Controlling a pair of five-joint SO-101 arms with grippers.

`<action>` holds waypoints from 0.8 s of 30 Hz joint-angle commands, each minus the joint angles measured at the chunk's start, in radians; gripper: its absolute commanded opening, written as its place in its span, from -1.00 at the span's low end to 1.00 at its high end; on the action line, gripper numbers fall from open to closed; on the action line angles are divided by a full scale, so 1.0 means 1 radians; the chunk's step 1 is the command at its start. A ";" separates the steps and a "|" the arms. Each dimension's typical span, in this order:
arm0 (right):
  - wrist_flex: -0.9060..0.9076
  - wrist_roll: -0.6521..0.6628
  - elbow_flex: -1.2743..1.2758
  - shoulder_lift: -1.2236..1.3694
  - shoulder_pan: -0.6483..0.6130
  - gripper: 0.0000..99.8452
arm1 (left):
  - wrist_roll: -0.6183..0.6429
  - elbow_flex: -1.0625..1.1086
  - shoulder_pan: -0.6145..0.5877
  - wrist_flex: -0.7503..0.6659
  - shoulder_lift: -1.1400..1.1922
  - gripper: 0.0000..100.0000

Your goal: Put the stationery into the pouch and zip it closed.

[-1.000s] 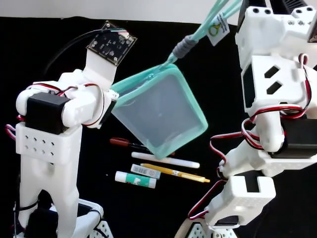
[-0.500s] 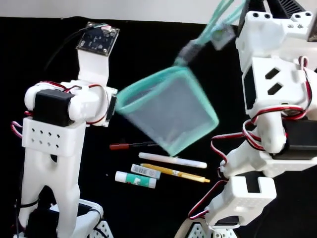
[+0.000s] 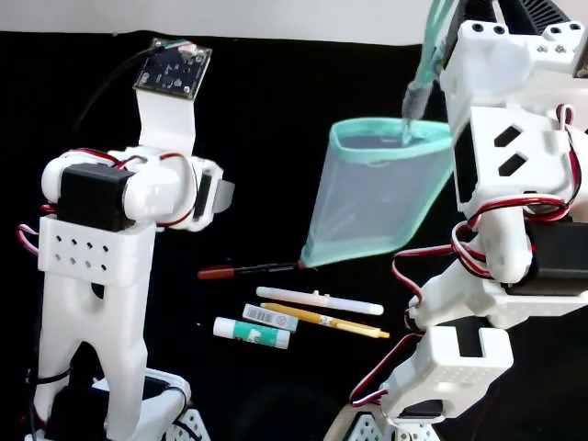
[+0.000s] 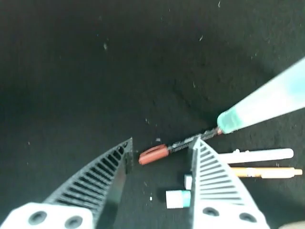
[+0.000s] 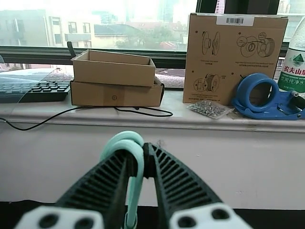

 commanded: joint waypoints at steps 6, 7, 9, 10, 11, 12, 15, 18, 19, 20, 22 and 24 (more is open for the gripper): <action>-0.005 -0.011 -0.097 -0.050 -0.064 -0.99 | 0.195 -0.008 -0.008 -0.175 -0.019 -0.56; -0.005 -0.011 -0.097 -0.050 -0.064 -0.99 | 0.204 -0.008 -0.005 -0.190 -0.019 -0.56; -0.004 -0.011 -0.097 -0.050 -0.064 -0.99 | 0.226 -0.010 0.028 -0.227 -0.019 -0.56; -0.004 -0.011 -0.097 -0.050 -0.064 -0.99 | 0.241 -0.010 0.048 -0.245 -0.019 -0.56; -0.004 -0.011 -0.097 -0.048 -0.065 -0.99 | 0.264 -0.010 0.071 -0.265 -0.019 -0.56; -0.004 -0.011 -0.097 -0.048 -0.065 -0.99 | 0.290 -0.010 0.096 -0.293 -0.019 -0.56; -0.001 -0.011 -0.097 -0.048 -0.065 -0.99 | 0.339 -0.008 0.145 -0.396 -0.016 -0.56; 0.001 -0.011 -0.097 -0.048 -0.064 -0.99 | 0.362 -0.002 0.194 -0.471 -0.012 -0.56; 0.001 -0.011 -0.097 -0.048 -0.064 -0.99 | 0.374 -0.001 0.213 -0.497 -0.010 -0.56; 0.001 -0.011 -0.097 -0.050 -0.064 -0.99 | 0.385 -0.001 0.228 -0.517 -0.010 -0.56; 0.001 -0.011 -0.097 -0.050 -0.064 -0.99 | 0.408 -0.001 0.254 -0.562 -0.010 -0.56; 0.001 -0.011 -0.097 -0.051 -0.065 -0.99 | 0.425 0.001 0.278 -0.598 -0.005 -0.56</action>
